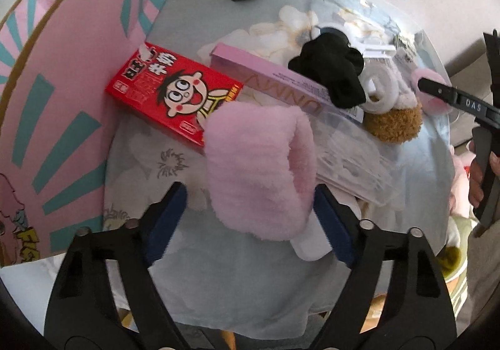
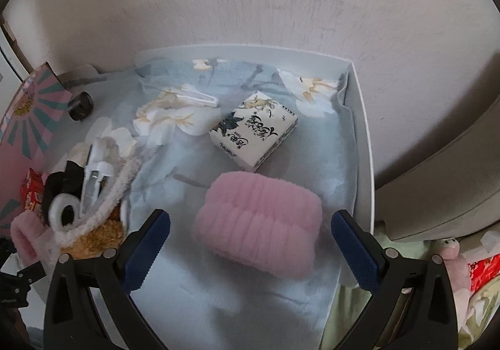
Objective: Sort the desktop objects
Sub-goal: 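Grasp a pink wristband with the left tool while the right tool grasps another, then carry both wristbands over the cardboard box and open both tools, then withdraw both tools from the box back over the cloth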
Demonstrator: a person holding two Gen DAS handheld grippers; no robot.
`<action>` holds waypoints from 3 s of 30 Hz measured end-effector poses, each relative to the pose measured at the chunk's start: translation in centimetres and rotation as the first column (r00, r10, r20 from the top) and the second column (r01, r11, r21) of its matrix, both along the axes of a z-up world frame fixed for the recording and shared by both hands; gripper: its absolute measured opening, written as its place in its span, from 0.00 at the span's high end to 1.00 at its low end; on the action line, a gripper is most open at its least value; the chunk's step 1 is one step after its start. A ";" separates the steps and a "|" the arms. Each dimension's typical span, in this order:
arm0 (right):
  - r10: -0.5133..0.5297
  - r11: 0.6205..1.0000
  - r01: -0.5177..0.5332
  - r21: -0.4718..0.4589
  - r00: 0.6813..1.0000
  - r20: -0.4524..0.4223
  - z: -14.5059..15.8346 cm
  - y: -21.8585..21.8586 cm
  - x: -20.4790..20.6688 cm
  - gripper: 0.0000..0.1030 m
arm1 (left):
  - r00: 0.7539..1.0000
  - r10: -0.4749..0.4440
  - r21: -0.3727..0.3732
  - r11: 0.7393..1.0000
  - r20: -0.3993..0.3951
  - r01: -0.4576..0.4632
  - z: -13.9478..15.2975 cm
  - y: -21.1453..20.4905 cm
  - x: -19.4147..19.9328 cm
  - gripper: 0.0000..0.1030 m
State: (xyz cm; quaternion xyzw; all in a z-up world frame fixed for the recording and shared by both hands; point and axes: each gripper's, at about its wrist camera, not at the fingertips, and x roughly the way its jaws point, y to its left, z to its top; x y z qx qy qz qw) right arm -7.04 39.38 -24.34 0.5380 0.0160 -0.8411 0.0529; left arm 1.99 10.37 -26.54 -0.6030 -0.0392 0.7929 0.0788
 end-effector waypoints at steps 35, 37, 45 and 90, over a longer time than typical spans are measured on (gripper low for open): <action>0.057 0.998 -0.063 -0.025 0.982 -0.182 11.0 -4.9 4.2 0.79 | 0.960 -0.117 0.133 0.979 -0.253 0.155 12.3 -2.1 1.3 0.62; 0.078 0.996 -0.086 -0.028 0.975 -0.206 12.8 -6.5 4.6 0.79 | 0.951 -0.106 0.143 0.978 -0.291 0.153 14.2 -3.6 1.4 0.62; 0.215 0.964 -0.249 -0.089 0.934 -0.286 18.3 -15.7 4.9 0.79 | 0.931 -0.034 0.092 0.993 -0.363 0.071 18.9 -11.8 1.3 0.62; 0.170 0.917 -0.318 -0.241 0.858 -0.485 26.0 -25.0 0.8 0.23 | 0.916 -0.067 -0.021 0.998 -0.396 0.064 20.0 -20.9 -2.1 0.01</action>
